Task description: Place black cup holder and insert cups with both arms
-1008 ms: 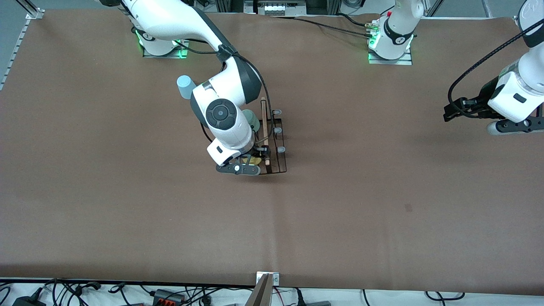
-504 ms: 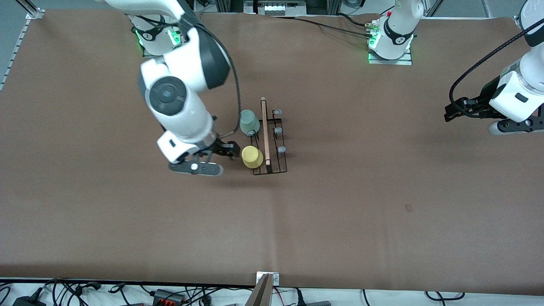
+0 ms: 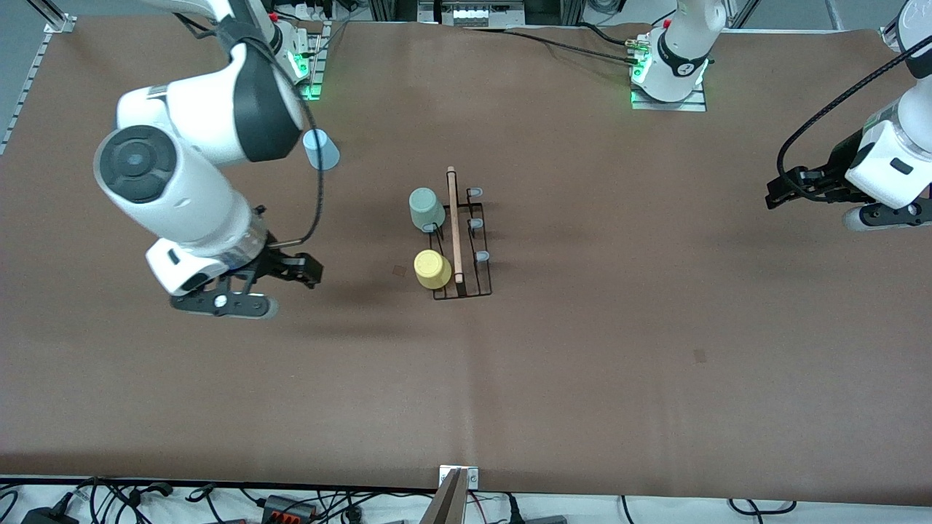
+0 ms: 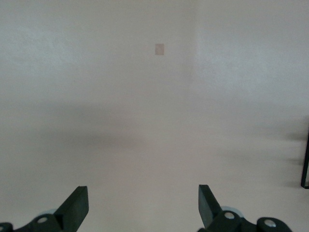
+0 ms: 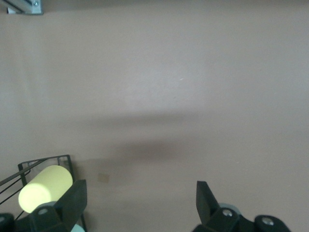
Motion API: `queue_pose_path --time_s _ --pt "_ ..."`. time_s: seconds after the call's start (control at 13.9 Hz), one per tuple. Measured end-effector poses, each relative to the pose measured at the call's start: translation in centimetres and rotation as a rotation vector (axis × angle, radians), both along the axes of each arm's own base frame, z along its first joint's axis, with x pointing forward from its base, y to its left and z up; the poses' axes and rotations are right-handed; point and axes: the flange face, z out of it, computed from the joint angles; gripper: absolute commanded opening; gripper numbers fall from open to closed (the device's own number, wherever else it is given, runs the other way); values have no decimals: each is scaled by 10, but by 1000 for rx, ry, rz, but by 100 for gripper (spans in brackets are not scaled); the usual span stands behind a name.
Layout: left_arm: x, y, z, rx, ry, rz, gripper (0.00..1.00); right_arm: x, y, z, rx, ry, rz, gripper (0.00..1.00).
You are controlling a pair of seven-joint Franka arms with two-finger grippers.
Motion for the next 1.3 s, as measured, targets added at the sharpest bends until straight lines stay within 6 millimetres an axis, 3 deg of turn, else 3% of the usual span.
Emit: queue_pose_path --time_s 0.22,0.43,0.58,0.72,0.86,1.08,1.3 --pt "-3 0 2 0 23 -4 100 10 -60 25 27 -23 -27 100" --pt "-2 -5 6 0 16 -14 100 13 -143 50 68 -35 -41 100" --pt "-2 -2 6 0 17 -9 100 7 -201 61 87 -40 -32 100" --pt "-2 1 5 -1 18 -4 100 -5 -244 66 103 -27 -12 100" --pt "-1 2 5 -1 18 -3 100 -17 -259 71 88 -5 6 100" --pt "-1 2 5 -1 18 -4 100 -29 -246 75 49 11 38 100" --pt "-1 2 5 -1 18 -5 100 -50 -243 64 38 18 45 100"
